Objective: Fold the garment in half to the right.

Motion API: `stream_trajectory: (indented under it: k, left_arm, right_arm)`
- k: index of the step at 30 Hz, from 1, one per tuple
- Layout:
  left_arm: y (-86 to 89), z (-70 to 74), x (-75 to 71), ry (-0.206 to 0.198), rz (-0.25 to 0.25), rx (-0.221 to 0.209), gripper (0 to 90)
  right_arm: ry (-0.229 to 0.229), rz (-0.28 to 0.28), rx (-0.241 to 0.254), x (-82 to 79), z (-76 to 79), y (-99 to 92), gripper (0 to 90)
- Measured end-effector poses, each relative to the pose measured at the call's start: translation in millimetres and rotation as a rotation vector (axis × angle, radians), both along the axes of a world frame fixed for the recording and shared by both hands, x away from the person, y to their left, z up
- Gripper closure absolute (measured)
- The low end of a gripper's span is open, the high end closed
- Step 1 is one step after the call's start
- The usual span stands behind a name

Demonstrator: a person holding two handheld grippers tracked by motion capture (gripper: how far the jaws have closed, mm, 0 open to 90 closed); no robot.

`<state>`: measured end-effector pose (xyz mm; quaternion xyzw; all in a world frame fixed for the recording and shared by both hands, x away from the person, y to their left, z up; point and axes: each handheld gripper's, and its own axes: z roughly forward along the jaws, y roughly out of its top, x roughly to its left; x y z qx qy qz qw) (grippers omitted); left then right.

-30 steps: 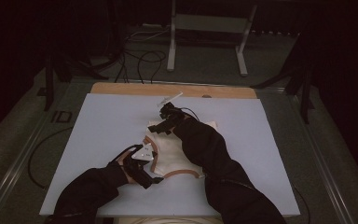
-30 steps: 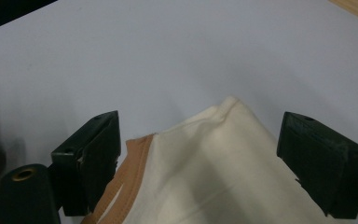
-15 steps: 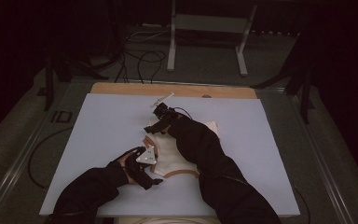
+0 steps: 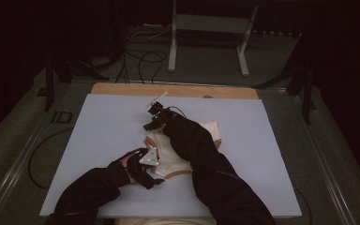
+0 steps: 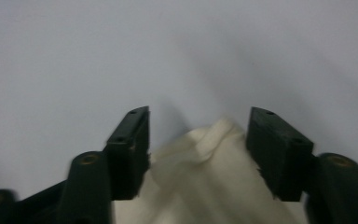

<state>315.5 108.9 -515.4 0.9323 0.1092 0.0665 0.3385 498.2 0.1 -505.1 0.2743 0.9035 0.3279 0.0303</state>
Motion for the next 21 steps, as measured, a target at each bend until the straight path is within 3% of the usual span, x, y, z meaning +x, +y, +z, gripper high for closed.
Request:
stream_trajectory:
  k: [2,8,11,14,18,21]
  left_arm:
    - [-0.2,0.2,0.1,-0.002,0.003,0.0,15.1]
    - [-0.2,-1.0,0.7,0.001,0.003,0.006,15.1]
    - [-0.4,-0.7,0.1,0.004,0.003,-0.005,15.1]
    - [-1.7,-0.8,-0.2,-0.001,0.002,-0.001,15.2]
    - [-1.6,-1.6,0.9,0.002,0.005,0.002,15.2]
    - [-2.3,-2.0,2.6,-0.006,0.004,0.013,15.2]
  right_arm:
    - [0.003,-0.001,-0.019,1.9,-0.8,2.0,50.7]
    - [-0.024,0.027,-0.101,1.6,-2.2,6.7,68.5]
    - [-0.036,0.028,-0.109,3.7,-2.6,6.5,73.7]
    - [-0.067,0.023,-0.128,2.3,-3.0,6.2,85.5]
    - [-0.047,0.017,-0.105,3.4,1.0,2.6,87.6]
    - [-0.065,0.012,-0.087,2.1,7.5,-0.3,87.7]
